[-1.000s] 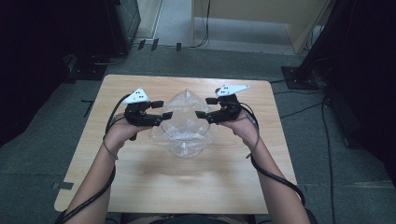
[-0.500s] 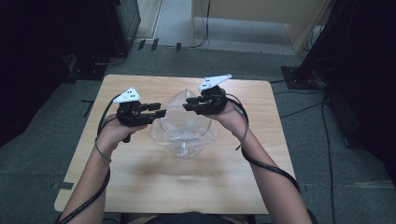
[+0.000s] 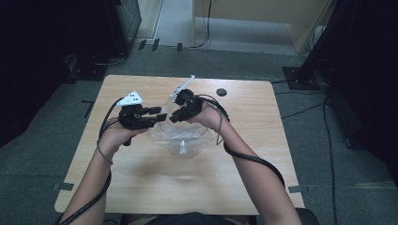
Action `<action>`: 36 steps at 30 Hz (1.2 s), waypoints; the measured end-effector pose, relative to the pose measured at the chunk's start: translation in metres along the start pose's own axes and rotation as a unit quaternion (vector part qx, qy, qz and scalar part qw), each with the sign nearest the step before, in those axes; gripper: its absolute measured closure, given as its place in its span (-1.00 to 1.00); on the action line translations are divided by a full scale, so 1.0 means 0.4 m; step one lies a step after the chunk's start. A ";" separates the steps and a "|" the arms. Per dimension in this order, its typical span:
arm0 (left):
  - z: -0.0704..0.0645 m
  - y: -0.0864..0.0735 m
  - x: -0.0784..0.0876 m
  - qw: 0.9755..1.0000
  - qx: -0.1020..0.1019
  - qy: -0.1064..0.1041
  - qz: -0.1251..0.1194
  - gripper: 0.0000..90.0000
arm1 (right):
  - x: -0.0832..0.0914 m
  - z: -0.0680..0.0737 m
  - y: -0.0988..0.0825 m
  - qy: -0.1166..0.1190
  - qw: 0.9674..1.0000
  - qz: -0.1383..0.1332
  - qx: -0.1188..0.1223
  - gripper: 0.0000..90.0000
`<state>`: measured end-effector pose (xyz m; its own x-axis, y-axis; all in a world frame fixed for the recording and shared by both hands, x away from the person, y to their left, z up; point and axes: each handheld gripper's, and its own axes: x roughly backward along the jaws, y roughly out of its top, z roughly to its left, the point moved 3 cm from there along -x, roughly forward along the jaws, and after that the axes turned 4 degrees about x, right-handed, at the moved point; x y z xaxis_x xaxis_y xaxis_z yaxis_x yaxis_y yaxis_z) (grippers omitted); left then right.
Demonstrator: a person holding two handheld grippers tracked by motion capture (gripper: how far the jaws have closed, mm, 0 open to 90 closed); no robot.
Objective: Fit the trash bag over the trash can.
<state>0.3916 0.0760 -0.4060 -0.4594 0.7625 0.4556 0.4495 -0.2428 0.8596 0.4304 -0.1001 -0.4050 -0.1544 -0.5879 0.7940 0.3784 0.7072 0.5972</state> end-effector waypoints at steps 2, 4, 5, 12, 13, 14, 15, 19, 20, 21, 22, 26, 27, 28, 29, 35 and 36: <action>0.002 -0.003 -0.001 1.000 0.002 -0.001 0.002 0.24 | -0.005 -0.007 -0.003 0.006 1.000 0.014 -0.015 0.13; 0.003 -0.008 -0.002 1.000 0.001 0.000 0.007 0.23 | -0.010 -0.012 -0.012 0.007 1.000 0.026 -0.003 -0.15; 0.004 -0.010 -0.003 1.000 0.001 0.000 0.010 0.22 | -0.012 -0.011 -0.016 0.009 0.999 0.033 -0.001 -0.28; 0.006 -0.014 -0.006 1.000 0.003 0.000 0.013 0.19 | -0.006 0.004 -0.023 -0.015 0.998 0.019 0.050 -0.60; 0.006 -0.013 -0.006 1.000 0.004 0.000 0.011 0.19 | -0.002 0.003 -0.022 -0.019 0.999 0.012 0.050 -0.57; 0.006 -0.013 -0.005 1.000 0.006 -0.001 0.009 0.19 | 0.004 0.002 -0.021 -0.019 0.999 0.003 0.051 -0.49; 0.007 -0.013 -0.005 1.000 0.006 -0.001 0.009 0.19 | 0.011 0.002 -0.018 -0.015 0.999 -0.002 0.049 -0.45; 0.011 -0.015 -0.004 1.000 0.010 -0.002 0.008 0.19 | 0.048 0.007 0.000 -0.011 0.998 -0.018 0.055 -0.34; 0.012 -0.015 -0.004 1.000 0.010 -0.002 0.006 0.21 | 0.060 0.011 0.006 -0.009 0.998 -0.023 0.057 -0.24; 0.012 -0.014 -0.003 1.000 0.012 -0.002 0.005 0.22 | 0.070 0.014 0.014 -0.003 0.998 -0.027 0.058 -0.14; 0.012 -0.014 -0.002 1.000 0.012 -0.002 0.005 0.23 | 0.081 0.018 0.024 -0.001 0.998 -0.034 0.057 0.00; 0.013 -0.013 0.000 1.000 0.013 -0.001 0.002 0.27 | 0.082 0.031 0.050 0.007 0.998 -0.033 0.057 0.66; 0.014 -0.014 0.000 1.000 0.013 0.000 0.002 0.28 | 0.074 0.034 0.054 0.007 0.998 -0.026 0.054 0.71; 0.015 -0.014 0.000 1.000 0.017 -0.001 0.003 0.29 | 0.062 0.034 0.058 0.006 0.998 -0.019 0.052 0.81; 0.016 -0.015 0.001 1.000 0.018 -0.003 0.002 0.29 | 0.051 0.035 0.059 0.002 0.999 -0.009 0.042 0.87; 0.018 -0.017 0.001 1.000 0.022 -0.006 0.000 0.30 | -0.032 0.022 0.037 0.017 0.999 0.029 0.010 0.73; 0.017 -0.017 0.001 1.000 0.022 -0.006 0.000 0.29 | -0.044 0.021 0.033 0.018 0.999 0.034 0.003 0.66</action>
<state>0.3938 0.0821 -0.4132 -0.4506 0.7698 0.4520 0.4829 -0.2157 0.8487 0.4305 -0.0772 -0.4102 -0.0961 -0.5517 0.8285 0.3821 0.7481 0.5425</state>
